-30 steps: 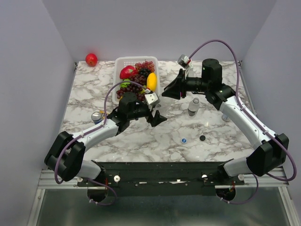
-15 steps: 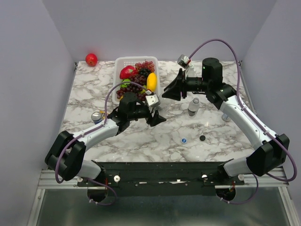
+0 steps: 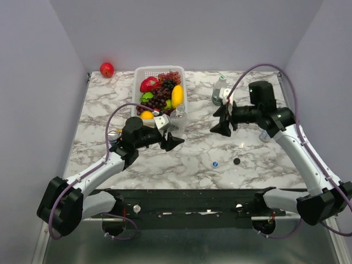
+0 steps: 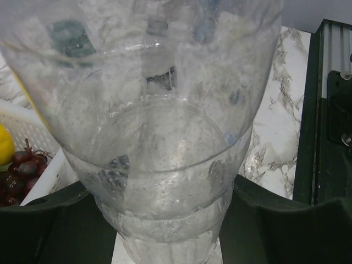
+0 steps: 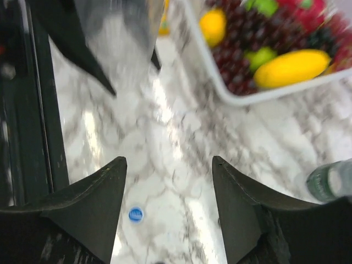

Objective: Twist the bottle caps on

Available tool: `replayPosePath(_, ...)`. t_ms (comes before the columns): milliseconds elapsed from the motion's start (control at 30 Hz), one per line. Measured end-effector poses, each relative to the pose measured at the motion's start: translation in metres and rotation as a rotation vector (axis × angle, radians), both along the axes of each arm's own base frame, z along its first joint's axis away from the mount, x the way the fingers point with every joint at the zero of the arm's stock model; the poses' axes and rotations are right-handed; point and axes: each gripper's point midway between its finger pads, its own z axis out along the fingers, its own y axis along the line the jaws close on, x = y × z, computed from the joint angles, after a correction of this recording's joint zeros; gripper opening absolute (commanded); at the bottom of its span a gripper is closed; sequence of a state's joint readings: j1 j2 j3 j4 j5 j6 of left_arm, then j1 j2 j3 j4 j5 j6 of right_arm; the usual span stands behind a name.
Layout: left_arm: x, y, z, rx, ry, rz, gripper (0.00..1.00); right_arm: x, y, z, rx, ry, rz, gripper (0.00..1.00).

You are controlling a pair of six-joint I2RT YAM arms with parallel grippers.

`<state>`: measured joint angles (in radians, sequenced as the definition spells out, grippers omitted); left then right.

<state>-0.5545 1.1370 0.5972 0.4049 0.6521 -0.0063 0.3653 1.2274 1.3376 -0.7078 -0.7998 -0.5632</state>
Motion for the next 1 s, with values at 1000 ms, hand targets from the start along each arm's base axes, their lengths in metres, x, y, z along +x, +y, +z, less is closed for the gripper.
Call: replayPosePath(1000,0.021,0.069,0.013,-0.049,0.012,0.204,0.0,-0.062,-0.037,-0.263,-0.68,-0.023,0.451,0.57)
